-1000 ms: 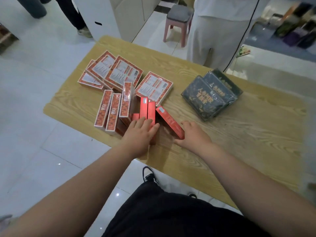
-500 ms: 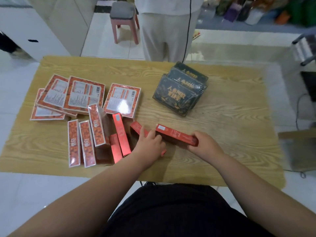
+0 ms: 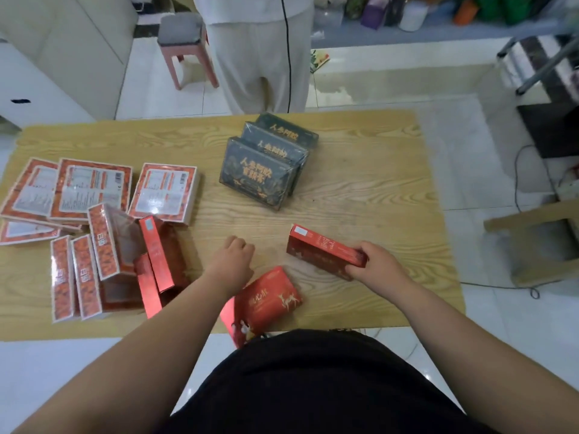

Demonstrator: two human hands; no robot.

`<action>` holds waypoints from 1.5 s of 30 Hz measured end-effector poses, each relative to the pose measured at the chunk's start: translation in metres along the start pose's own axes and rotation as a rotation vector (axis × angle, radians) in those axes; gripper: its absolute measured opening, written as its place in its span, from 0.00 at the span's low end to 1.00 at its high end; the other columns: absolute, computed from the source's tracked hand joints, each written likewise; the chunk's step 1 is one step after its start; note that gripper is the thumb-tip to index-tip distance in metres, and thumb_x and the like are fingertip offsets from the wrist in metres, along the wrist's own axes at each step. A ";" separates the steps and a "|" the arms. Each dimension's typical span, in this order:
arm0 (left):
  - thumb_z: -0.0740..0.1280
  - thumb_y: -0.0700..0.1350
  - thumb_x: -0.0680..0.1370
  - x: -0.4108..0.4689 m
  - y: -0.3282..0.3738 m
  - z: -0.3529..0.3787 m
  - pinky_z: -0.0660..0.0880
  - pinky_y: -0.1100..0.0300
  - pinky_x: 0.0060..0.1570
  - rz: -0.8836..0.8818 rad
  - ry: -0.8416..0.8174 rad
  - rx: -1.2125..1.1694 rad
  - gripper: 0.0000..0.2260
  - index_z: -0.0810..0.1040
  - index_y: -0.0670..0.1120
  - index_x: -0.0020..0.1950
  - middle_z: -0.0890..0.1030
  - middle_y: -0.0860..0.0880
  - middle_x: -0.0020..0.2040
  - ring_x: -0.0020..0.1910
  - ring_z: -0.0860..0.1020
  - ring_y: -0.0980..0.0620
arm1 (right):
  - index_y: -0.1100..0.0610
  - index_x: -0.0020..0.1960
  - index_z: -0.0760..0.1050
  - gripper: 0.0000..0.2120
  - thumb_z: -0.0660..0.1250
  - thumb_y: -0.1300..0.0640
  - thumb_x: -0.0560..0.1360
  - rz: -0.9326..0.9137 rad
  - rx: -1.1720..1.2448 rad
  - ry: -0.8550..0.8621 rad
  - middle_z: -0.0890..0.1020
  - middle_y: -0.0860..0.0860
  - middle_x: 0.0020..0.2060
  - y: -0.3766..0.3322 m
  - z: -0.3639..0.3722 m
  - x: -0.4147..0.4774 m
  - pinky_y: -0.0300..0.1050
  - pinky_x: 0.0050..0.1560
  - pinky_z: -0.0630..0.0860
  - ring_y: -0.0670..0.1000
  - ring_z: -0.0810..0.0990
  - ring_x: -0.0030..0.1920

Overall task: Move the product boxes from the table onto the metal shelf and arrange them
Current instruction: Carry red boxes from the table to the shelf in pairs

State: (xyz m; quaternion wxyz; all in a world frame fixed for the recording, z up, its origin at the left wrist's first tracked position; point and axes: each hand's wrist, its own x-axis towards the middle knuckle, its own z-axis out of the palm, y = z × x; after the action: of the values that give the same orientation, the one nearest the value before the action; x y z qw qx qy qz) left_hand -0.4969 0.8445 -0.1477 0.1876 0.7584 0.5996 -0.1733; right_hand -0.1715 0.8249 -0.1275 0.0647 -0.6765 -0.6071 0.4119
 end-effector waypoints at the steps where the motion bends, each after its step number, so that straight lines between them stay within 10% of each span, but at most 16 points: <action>1: 0.71 0.52 0.74 -0.005 0.000 0.005 0.65 0.51 0.69 -0.057 0.013 -0.019 0.27 0.70 0.45 0.71 0.71 0.43 0.67 0.70 0.64 0.42 | 0.49 0.60 0.78 0.17 0.74 0.54 0.71 -0.009 0.006 -0.009 0.82 0.45 0.51 0.005 -0.004 0.001 0.47 0.52 0.77 0.48 0.80 0.50; 9: 0.65 0.81 0.59 -0.055 0.036 0.026 0.70 0.47 0.64 -0.595 -0.119 -0.235 0.53 0.60 0.48 0.74 0.66 0.43 0.68 0.66 0.69 0.39 | 0.48 0.58 0.78 0.16 0.75 0.55 0.72 -0.081 0.032 -0.064 0.82 0.45 0.49 0.030 -0.022 0.008 0.44 0.48 0.74 0.48 0.80 0.48; 13: 0.80 0.61 0.64 -0.074 0.052 0.040 0.76 0.57 0.41 -0.834 -0.197 -0.590 0.48 0.58 0.45 0.73 0.61 0.40 0.70 0.42 0.74 0.48 | 0.49 0.56 0.78 0.16 0.76 0.57 0.69 -0.083 0.089 -0.088 0.83 0.49 0.49 0.038 -0.028 0.011 0.46 0.49 0.75 0.51 0.81 0.48; 16: 0.85 0.57 0.56 -0.079 0.054 0.060 0.79 0.54 0.29 -0.924 -0.066 -0.830 0.45 0.64 0.47 0.63 0.69 0.43 0.60 0.47 0.75 0.45 | 0.50 0.55 0.77 0.15 0.75 0.59 0.70 -0.055 0.164 -0.104 0.82 0.49 0.48 0.041 -0.033 0.011 0.44 0.45 0.73 0.52 0.81 0.47; 21: 0.85 0.49 0.60 -0.088 0.069 0.078 0.82 0.47 0.47 -0.971 0.171 -1.341 0.45 0.61 0.48 0.68 0.76 0.43 0.60 0.53 0.80 0.44 | 0.50 0.54 0.73 0.15 0.75 0.60 0.72 0.034 0.342 -0.163 0.80 0.48 0.51 0.052 -0.043 0.011 0.51 0.54 0.78 0.50 0.81 0.50; 27: 0.65 0.35 0.79 -0.110 0.096 0.075 0.79 0.54 0.41 -0.902 0.311 -1.656 0.24 0.60 0.48 0.72 0.80 0.42 0.49 0.40 0.83 0.48 | 0.48 0.55 0.76 0.10 0.71 0.59 0.76 0.053 0.472 -0.138 0.84 0.49 0.50 0.054 -0.049 0.017 0.51 0.52 0.80 0.51 0.84 0.49; 36: 0.65 0.41 0.74 -0.223 0.102 0.099 0.80 0.49 0.40 -1.156 0.563 -1.769 0.22 0.63 0.49 0.65 0.76 0.43 0.44 0.35 0.78 0.50 | 0.45 0.62 0.78 0.15 0.62 0.57 0.78 -0.005 0.394 -0.337 0.81 0.52 0.51 -0.032 -0.006 0.017 0.46 0.41 0.79 0.53 0.82 0.45; 45: 0.61 0.43 0.67 -0.353 0.091 0.149 0.75 0.54 0.38 -1.365 0.856 -1.897 0.25 0.65 0.51 0.65 0.71 0.49 0.31 0.29 0.71 0.53 | 0.44 0.55 0.79 0.17 0.61 0.46 0.69 -0.180 0.120 -0.554 0.83 0.53 0.51 -0.145 0.102 -0.056 0.58 0.53 0.81 0.56 0.84 0.50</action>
State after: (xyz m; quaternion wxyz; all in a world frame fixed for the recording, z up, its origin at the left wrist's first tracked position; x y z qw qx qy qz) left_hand -0.4914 0.4539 -0.0984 0.3222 -0.1473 0.7724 0.5271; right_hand -0.3434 0.7704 -0.0825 -0.0274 -0.4768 -0.6338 0.6085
